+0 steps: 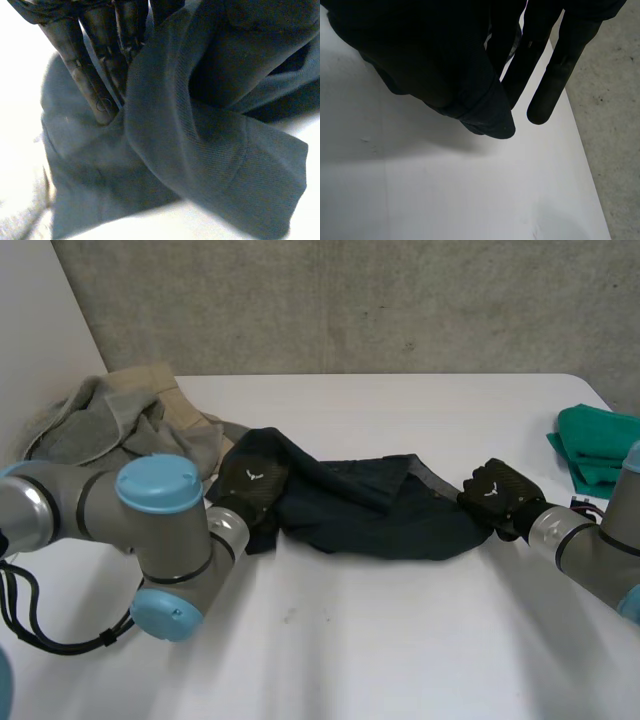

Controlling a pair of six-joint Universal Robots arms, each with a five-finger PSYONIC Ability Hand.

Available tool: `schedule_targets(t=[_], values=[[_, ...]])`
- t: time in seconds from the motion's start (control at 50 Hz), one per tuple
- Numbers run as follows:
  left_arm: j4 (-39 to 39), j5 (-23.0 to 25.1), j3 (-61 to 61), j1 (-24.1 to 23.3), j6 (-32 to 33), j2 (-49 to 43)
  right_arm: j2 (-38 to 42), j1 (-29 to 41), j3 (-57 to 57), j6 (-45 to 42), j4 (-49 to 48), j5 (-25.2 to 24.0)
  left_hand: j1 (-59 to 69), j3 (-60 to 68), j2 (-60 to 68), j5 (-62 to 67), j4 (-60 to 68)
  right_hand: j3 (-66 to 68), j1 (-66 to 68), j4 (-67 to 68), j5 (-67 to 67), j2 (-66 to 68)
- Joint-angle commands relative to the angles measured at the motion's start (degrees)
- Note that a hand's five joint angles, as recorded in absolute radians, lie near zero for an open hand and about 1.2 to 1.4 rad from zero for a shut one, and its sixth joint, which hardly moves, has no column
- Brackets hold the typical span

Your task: Fold the laundry.

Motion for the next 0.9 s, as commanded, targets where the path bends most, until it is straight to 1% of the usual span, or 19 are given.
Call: schedule_targets(t=[0.02,0.06,0.08,0.14,0.2,0.26,0.34,0.38,0.42,0.44,0.46,0.52,0.54,0.58,0.6,0.68,0.72,0.84,0.9], values=[[-0.2,0.4,-3.9,-0.8,0.0,16.8,-10.5,-0.5,2.0,8.3,6.3,1.2,14.9,13.4,12.1,13.7,12.2,13.7,18.6,11.7,13.3,13.1],[-0.2,0.5,-4.1,-0.9,0.0,20.4,-16.6,-0.5,1.8,12.2,11.3,1.2,14.9,13.4,12.1,13.7,12.2,13.7,18.6,11.7,13.3,13.1],[-0.2,0.8,-4.1,-0.9,0.0,24.1,-18.5,-0.5,1.6,13.1,13.3,1.2,14.9,13.4,12.1,13.7,12.2,13.7,18.6,11.7,13.3,13.1],[-0.3,2.4,-3.3,-0.1,0.0,28.4,-24.1,-0.5,0.9,14.1,20.1,0.5,14.9,13.4,12.1,13.7,12.2,13.7,18.6,11.7,13.3,13.1],[-0.2,4.3,-1.7,0.5,0.0,28.8,-29.3,-0.2,-0.7,14.7,26.9,0.9,14.9,13.4,12.1,13.7,12.2,13.7,18.6,11.7,13.3,13.1],[-0.7,6.4,1.0,2.1,0.2,25.2,-30.9,0.2,-1.0,15.9,30.9,1.2,14.9,13.4,12.1,13.7,12.2,13.7,18.6,11.7,13.3,13.1],[-0.4,8.0,4.7,4.8,0.3,17.2,-28.4,2.4,-1.2,21.8,32.3,1.2,14.9,13.4,12.1,13.7,12.2,13.7,18.6,11.7,13.3,13.1],[-0.2,8.5,7.9,5.9,0.5,11.8,-24.3,7.5,-2.1,28.0,31.1,2.4,14.9,13.4,12.1,13.7,12.2,13.7,18.6,11.7,13.3,13.1],[-0.1,8.9,10.4,6.2,0.5,7.8,-21.4,10.2,-3.0,32.2,29.5,4.3,14.9,13.4,12.1,13.7,12.2,13.7,18.6,11.7,13.3,13.1],[-0.1,9.0,11.7,6.3,0.5,6.0,-18.9,12.8,-3.6,35.3,27.5,7.2,14.9,13.4,12.1,13.7,12.2,13.7,18.6,11.7,13.3,13.1],[0.3,9.1,14.1,6.3,0.7,2.4,-17.7,14.1,-3.9,36.5,26.3,8.7,10.9,9.4,8.1,9.8,8.2,13.7,18.6,11.7,13.3,13.1],[1.6,9.6,16.6,6.3,0.7,-2.1,-13.7,17.7,-4.6,39.6,21.5,14.6,-6.2,-7.8,-9.0,-7.4,-8.9,13.7,18.6,11.7,13.3,13.1],[2.8,10.1,17.4,6.2,0.9,-4.1,-12.9,18.5,-4.7,40.1,20.2,15.7,-21.1,-22.6,-23.9,-22.3,-23.8,13.7,18.6,11.7,13.3,13.1],[4.2,10.5,17.6,6.2,1.3,-5.3,-11.2,19.5,-5.3,40.5,18.0,17.9,-34.2,-35.7,-36.9,-35.3,-36.8,13.7,18.6,11.7,13.3,13.1],[4.7,10.5,17.6,6.3,1.5,-5.5,-9.4,20.1,-5.9,40.6,15.9,19.9,-37.2,-38.7,-40.0,-38.4,-39.9,13.7,18.6,11.7,13.3,13.1],[5.6,9.8,15.0,5.6,2.4,-4.5,-6.7,20.2,-7.5,40.6,12.8,23.0,-42.6,-44.1,-45.4,-43.8,-45.3,13.7,18.6,11.7,13.3,13.1],[5.5,9.6,12.8,5.5,2.5,-2.5,-6.2,19.9,-8.1,40.7,11.6,24.4,-42.5,-44.0,-45.2,-43.6,-45.1,13.7,18.6,11.7,13.3,13.1],[5.0,6.2,-1.4,5.4,2.3,14.4,-5.9,19.6,-8.6,40.9,8.6,26.8,-41.8,-43.3,-44.6,-42.9,-44.5,13.7,18.6,11.7,13.3,13.1],[4.1,4.4,-7.4,5.1,2.0,19.7,-5.9,19.5,-8.4,41.0,8.4,27.0,-41.1,-42.6,-43.9,-42.3,-43.8,13.7,18.6,11.7,13.3,13.1]])
